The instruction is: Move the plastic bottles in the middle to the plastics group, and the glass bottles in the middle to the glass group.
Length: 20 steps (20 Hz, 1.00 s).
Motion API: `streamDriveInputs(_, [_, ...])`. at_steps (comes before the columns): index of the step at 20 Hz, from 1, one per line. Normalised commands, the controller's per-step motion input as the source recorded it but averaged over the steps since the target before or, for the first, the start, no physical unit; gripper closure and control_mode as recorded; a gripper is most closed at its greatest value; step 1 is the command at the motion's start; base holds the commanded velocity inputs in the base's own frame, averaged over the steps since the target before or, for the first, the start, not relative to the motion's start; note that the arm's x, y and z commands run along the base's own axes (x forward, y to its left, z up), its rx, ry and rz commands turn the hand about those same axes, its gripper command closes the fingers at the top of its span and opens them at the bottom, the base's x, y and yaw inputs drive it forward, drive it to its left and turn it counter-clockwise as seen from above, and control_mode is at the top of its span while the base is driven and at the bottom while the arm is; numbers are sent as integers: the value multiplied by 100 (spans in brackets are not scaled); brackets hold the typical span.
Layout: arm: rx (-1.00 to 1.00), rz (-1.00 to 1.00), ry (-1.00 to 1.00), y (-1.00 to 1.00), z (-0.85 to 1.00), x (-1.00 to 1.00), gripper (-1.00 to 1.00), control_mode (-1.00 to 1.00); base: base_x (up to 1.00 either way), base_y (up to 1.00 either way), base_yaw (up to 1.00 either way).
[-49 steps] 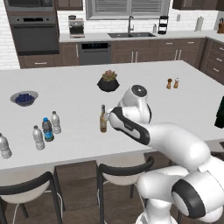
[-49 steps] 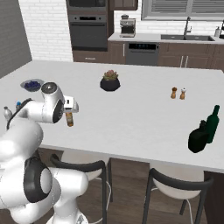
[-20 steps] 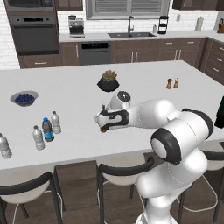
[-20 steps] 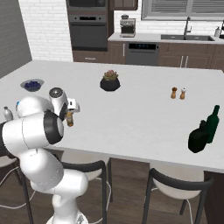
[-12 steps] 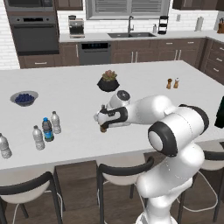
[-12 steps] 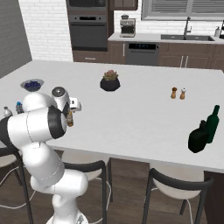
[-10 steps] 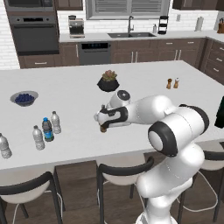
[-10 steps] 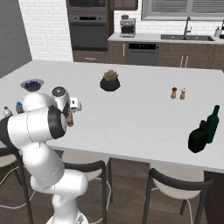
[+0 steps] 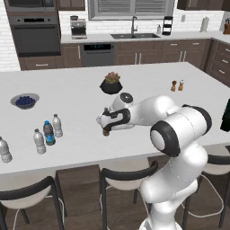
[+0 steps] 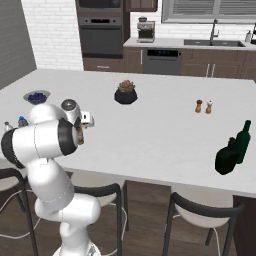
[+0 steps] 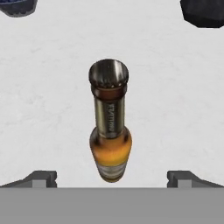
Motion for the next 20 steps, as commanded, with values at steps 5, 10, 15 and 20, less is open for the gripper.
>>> streamDriveInputs(5, [0,0,0,0,-1,7,-100,-100,0,0,0])
streamDriveInputs(10, [0,0,0,4,-11,8,-100,-100,0,0,0])
streamDriveInputs(15, [0,0,0,5,-15,8,-100,-100,0,0,0])
streamDriveInputs(20, [0,0,0,3,-7,7,-100,-100,0,0,0])
